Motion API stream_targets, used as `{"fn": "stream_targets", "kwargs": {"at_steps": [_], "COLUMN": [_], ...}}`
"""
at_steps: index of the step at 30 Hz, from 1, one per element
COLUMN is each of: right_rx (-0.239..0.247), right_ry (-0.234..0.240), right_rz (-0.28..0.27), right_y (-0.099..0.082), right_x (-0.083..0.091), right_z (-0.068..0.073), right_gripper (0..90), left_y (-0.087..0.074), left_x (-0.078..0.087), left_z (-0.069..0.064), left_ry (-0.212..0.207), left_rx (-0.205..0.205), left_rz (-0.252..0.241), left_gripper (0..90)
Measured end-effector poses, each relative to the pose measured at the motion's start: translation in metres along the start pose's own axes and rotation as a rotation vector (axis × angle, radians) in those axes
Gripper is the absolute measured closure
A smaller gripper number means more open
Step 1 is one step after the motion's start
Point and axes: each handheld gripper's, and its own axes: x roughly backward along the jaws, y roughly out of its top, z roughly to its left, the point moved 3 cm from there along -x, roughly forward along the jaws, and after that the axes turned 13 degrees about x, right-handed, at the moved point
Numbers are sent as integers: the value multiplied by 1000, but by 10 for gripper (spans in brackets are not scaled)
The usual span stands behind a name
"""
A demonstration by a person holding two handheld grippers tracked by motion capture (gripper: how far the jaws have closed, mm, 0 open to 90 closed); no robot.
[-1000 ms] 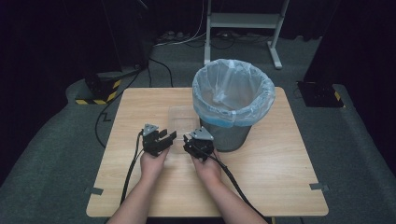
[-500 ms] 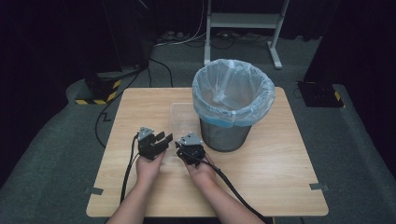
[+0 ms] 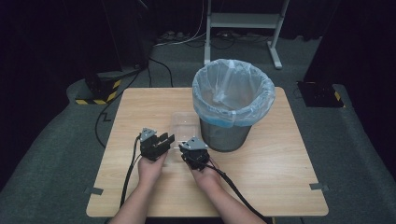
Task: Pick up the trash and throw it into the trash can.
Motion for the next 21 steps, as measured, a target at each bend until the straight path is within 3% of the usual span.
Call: {"fn": "stream_targets", "kwargs": {"at_steps": [7,10,13,15,18,21], "right_rx": [30,29,7,-50,-132,-184], "right_ry": [93,80,-5,-27,-38,-15], "right_rz": [-17,-39,-69,-55,-38,-9], "right_y": [-9,-12,-14,-19,-25,-31], "right_x": [26,41,55,54,43,27], "right_z": [26,27,8,-6,-24,-32], "right_gripper": [772,748,716,675,587,519], "left_y": [-12,-19,-23,-24,-27,-29], "left_x": [21,31,38,39,32,27], "left_z": [-4,-5,-3,1,1,1], "left_ry": [-14,-16,-5,-2,-21,-48], "left_rx": [-21,-38,-38,-23,27,37], "left_rz": [-7,-20,-35,-24,9,37], "left_gripper": [584,578,591,601,580,532]}}
